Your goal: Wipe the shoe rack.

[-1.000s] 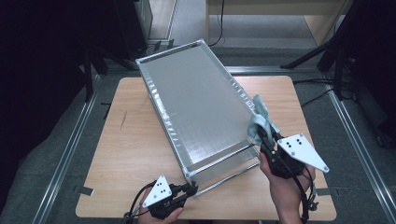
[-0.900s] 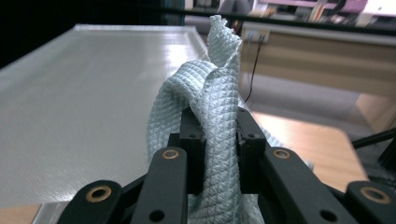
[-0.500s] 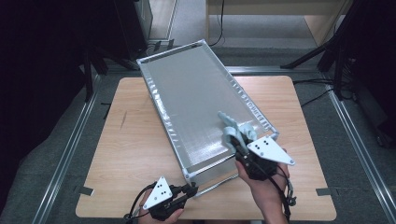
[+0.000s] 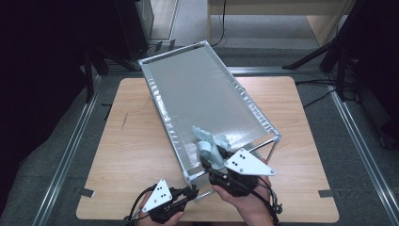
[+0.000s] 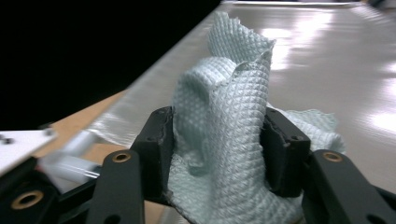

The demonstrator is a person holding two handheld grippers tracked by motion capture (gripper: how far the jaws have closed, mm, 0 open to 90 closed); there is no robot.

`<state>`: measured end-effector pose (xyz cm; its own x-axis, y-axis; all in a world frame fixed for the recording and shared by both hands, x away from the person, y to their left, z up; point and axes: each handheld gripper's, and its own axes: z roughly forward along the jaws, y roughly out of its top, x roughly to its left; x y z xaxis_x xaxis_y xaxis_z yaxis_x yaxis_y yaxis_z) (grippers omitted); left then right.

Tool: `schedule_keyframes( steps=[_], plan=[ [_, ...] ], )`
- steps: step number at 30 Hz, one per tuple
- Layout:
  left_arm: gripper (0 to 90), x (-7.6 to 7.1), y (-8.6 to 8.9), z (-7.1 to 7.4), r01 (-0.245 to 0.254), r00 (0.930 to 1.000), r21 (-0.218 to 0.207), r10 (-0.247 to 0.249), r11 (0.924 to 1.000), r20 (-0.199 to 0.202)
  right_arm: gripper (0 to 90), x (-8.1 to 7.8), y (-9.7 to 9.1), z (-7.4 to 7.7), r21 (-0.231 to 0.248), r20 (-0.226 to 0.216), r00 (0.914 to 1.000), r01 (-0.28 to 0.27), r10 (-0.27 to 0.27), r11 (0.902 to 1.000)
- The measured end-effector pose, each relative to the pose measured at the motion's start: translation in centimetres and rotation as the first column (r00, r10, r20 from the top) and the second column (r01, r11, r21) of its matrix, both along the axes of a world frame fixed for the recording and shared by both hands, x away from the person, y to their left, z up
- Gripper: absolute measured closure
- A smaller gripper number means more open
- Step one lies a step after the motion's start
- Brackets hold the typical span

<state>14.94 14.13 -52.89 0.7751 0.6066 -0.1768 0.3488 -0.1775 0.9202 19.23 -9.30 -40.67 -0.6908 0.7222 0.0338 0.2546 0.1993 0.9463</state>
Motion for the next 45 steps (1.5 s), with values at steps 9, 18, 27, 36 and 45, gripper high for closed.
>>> schedule_keyframes(
  steps=[9, 18, 27, 36, 45],
  plan=[
    [79.9, -0.1, 0.0, 0.0, 0.006, 1.0000, 0.001, -0.006, 1.0000, -0.002, 72.7, 2.1, -5.5, 0.2, 0.012, 0.018, 0.9841, 0.177, -0.177, 0.9842],
    [79.9, -0.1, -0.1, 0.0, 0.013, 0.9999, 0.002, -0.013, 0.9999, 0.001, 39.6, 3.0, -7.8, 1.1, 0.032, -0.019, 0.9516, 0.307, -0.307, 0.9511],
    [80.0, 0.0, -0.3, 0.0, 0.010, 1.0000, 0.004, -0.010, 0.9999, 0.001, 77.5, 2.7, -8.3, 0.8, 0.082, -0.038, 0.9480, 0.318, -0.316, 0.9445],
    [79.9, 0.1, -0.7, 0.0, 0.011, 0.9999, -0.001, -0.011, 0.9999, 0.004, 79.2, 0.3, -1.1, 0.0, 0.033, -0.005, 0.9970, 0.077, -0.077, 0.9965],
    [80.0, 0.1, -0.6, 0.0, 0.014, 0.9999, 0.002, -0.014, 0.9999, 0.004, 79.4, 0.2, 0.2, -0.1, 0.014, 0.016, 0.9995, 0.026, -0.026, 0.9996]
  ],
)
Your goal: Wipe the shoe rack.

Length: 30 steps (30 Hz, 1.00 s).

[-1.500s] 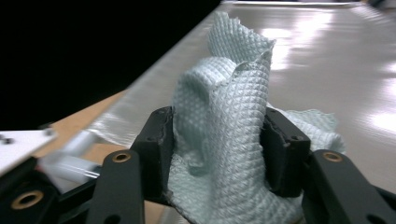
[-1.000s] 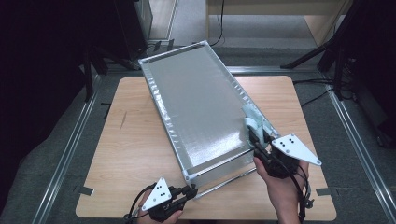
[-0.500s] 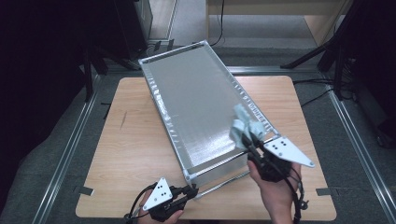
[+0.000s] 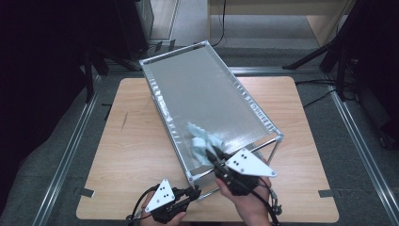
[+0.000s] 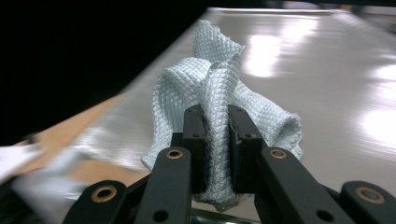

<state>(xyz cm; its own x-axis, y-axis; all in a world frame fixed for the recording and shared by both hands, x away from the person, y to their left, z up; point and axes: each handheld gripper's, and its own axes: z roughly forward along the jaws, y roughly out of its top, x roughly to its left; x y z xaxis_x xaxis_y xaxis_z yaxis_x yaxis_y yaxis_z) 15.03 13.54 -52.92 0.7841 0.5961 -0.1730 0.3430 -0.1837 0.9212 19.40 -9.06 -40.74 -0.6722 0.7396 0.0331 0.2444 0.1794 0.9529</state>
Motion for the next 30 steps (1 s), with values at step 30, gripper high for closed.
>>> schedule_keyframes(
  steps=[30],
  plan=[
    [79.8, 0.0, 0.0, -0.1, 0.005, 1.0000, -0.006, -0.005, 1.0000, -0.002, 80.5, -1.4, 0.3, 0.4, -0.005, -0.008, 1.0000, -0.004, 0.004, 1.0000]
  ],
)
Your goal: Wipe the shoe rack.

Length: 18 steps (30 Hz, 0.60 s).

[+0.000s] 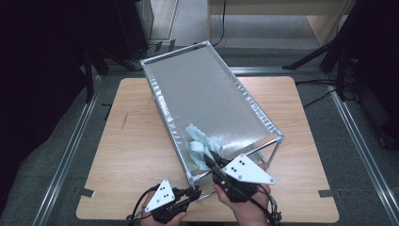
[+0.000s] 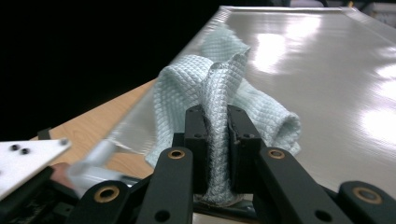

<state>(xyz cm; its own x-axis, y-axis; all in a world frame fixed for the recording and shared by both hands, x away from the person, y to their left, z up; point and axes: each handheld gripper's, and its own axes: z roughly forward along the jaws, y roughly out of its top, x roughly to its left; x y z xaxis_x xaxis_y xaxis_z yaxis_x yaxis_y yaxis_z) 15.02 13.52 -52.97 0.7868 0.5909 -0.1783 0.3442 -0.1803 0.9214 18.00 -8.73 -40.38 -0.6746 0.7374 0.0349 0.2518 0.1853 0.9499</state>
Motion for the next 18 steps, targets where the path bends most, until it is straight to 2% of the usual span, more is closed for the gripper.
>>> schedule_keyframes(
  steps=[3, 5, 7, 9, 10, 12, 14, 18],
  plan=[
    [79.8, 0.0, 0.1, 0.0, 0.003, 1.0000, -0.001, -0.003, 1.0000, -0.003, 80.8, 0.7, -2.0, 0.2, 0.007, -0.018, 0.9975, 0.068, -0.068, 0.9976],
    [79.8, 0.0, 0.2, 0.0, 0.005, 1.0000, -0.001, -0.005, 1.0000, -0.004, 80.7, 1.3, -3.9, 0.4, -0.005, -0.006, 0.9898, 0.142, -0.142, 0.9898],
    [79.8, 0.1, 0.2, 0.0, 0.005, 1.0000, 0.001, -0.005, 1.0000, -0.002, 80.7, 1.9, -6.1, 0.6, -0.009, 0.006, 0.9761, 0.217, -0.217, 0.9761],
    [79.8, 0.1, 0.2, 0.0, 0.006, 1.0000, 0.001, -0.006, 1.0000, -0.002, 80.8, 2.5, -8.5, 0.8, 0.034, -0.013, 0.9624, 0.272, -0.271, 0.9618],
    [79.8, 0.0, 0.2, 0.0, 0.005, 1.0000, 0.001, -0.005, 1.0000, -0.002, 81.0, 2.8, -9.9, 0.9, 0.073, -0.025, 0.9531, 0.303, -0.302, 0.9503],
    [79.9, 0.1, 0.2, 0.0, 0.002, 1.0000, 0.002, -0.002, 1.0000, -0.003, 81.1, 2.8, -11.5, 1.1, 0.097, -0.025, 0.9381, 0.346, -0.345, 0.9331],
    [79.8, 0.1, 0.3, 0.0, -0.001, 1.0000, 0.000, 0.001, 1.0000, -0.004, 81.1, 2.5, -13.1, 1.6, 0.118, -0.005, 0.9226, 0.384, -0.386, 0.9159],
    [79.8, 0.1, 0.4, 0.0, -0.001, 1.0000, -0.001, 0.001, 1.0000, -0.006, 81.5, 1.8, -15.1, 2.4, 0.151, 0.009, 0.8925, 0.445, -0.451, 0.8829]
  ],
)
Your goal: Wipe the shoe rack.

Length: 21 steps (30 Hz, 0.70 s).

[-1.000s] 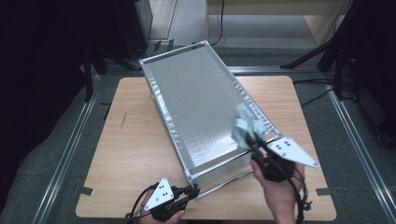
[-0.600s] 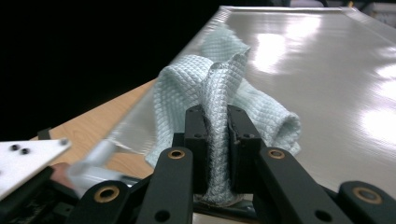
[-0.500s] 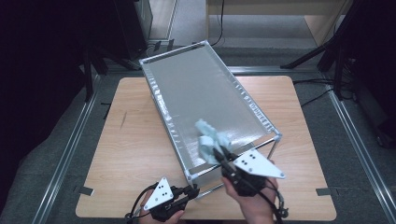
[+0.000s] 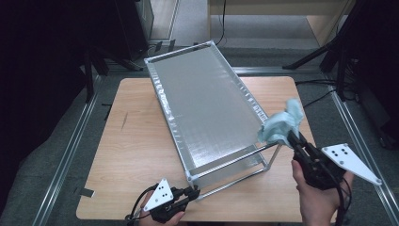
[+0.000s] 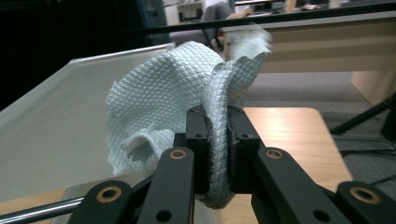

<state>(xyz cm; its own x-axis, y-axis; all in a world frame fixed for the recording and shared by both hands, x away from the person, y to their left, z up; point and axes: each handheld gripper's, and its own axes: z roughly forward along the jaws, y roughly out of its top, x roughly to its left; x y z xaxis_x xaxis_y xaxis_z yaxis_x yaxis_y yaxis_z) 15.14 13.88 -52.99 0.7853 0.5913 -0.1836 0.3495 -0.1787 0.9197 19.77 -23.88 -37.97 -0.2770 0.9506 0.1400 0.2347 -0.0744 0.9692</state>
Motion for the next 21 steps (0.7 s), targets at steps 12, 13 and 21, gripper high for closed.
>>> schedule_keyframes(
  steps=[12, 13, 21],
  plan=[
    [79.8, 0.0, 0.2, 0.0, -0.009, 1.0000, -0.001, 0.009, 1.0000, 0.001, 82.1, -1.1, -2.3, -2.9, 0.004, -0.096, 0.9934, 0.063, -0.063, 0.9980],
    [79.8, 0.0, 0.2, 0.0, -0.010, 0.9999, -0.001, 0.010, 0.9999, 0.001, 82.2, -1.1, -1.8, -5.4, -0.005, -0.168, 0.9852, 0.030, -0.031, 0.9995],
    [79.7, 0.0, 0.3, 0.0, -0.019, 0.9998, -0.004, 0.019, 0.9998, -0.002, 82.3, 0.9, 0.0, -12.7, -0.092, -0.381, 0.9244, -0.009, -0.027, 0.9957]
  ],
)
